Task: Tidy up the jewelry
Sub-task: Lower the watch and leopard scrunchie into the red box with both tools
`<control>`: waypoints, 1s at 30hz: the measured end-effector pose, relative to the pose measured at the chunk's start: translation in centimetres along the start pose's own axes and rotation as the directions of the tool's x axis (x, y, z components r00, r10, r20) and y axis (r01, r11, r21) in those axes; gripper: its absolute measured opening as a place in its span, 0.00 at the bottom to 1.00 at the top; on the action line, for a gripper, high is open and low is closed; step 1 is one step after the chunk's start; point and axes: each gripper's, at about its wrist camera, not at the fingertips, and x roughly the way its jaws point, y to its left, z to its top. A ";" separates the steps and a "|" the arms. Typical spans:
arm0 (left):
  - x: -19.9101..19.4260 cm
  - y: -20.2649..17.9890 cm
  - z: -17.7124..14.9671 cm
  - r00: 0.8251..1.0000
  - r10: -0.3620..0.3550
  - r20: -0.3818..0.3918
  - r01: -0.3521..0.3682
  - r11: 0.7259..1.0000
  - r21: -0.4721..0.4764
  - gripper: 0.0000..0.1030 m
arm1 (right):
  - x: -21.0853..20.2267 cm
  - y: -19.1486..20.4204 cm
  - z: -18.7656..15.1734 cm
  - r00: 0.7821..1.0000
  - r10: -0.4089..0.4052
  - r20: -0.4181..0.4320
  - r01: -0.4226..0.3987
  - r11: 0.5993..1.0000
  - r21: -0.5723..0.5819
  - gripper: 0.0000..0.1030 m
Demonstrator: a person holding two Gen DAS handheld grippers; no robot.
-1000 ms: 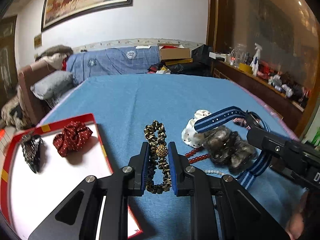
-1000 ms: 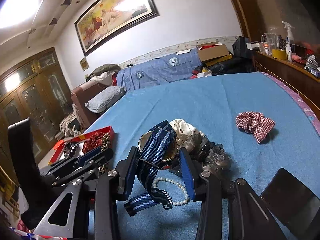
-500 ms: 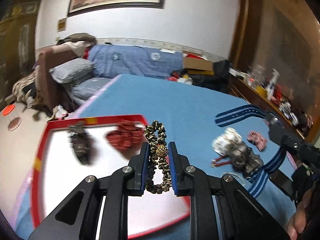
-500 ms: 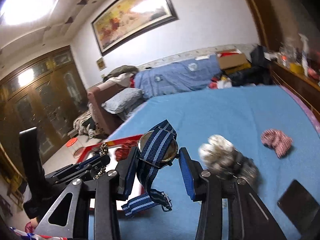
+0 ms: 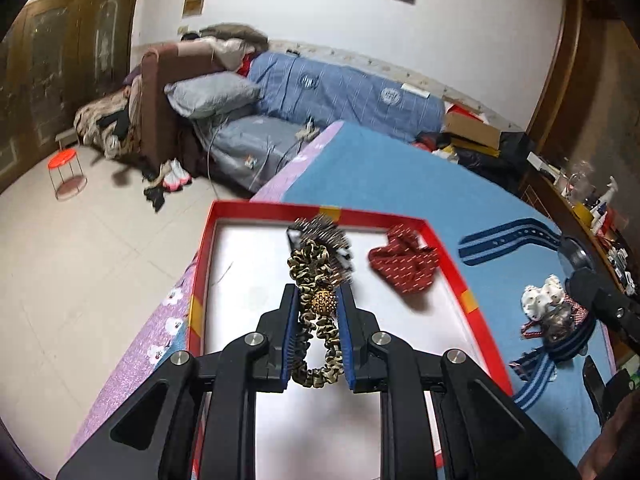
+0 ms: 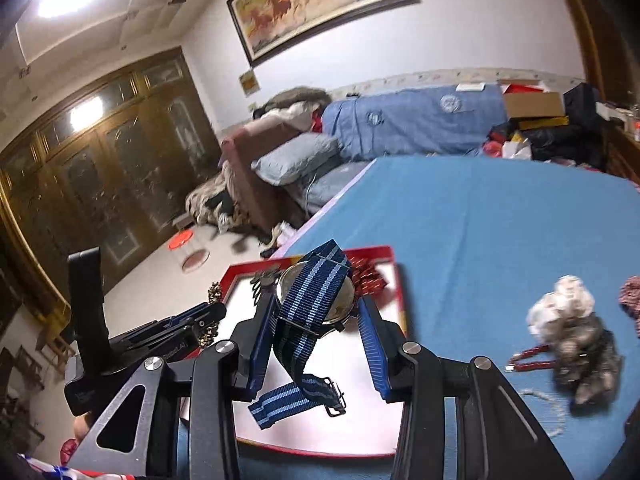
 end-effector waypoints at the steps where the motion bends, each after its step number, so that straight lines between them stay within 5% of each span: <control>1: 0.3 0.3 -0.1 1.000 0.001 -0.008 -0.001 1.000 -0.003 0.18 | 0.7 0.3 0.0 1.000 0.001 -0.012 -0.001 1.000 -0.004 0.44; 12: 3.4 2.0 -0.1 0.994 0.015 -0.112 -0.017 1.000 -0.017 0.18 | 7.4 1.5 -1.0 0.992 -0.033 -0.121 0.029 0.999 -0.036 0.44; 30: 4.5 1.5 -0.6 0.990 0.080 -0.119 -0.078 0.997 0.021 0.18 | 12.4 1.8 -2.0 0.971 -0.088 -0.222 0.073 0.995 -0.072 0.44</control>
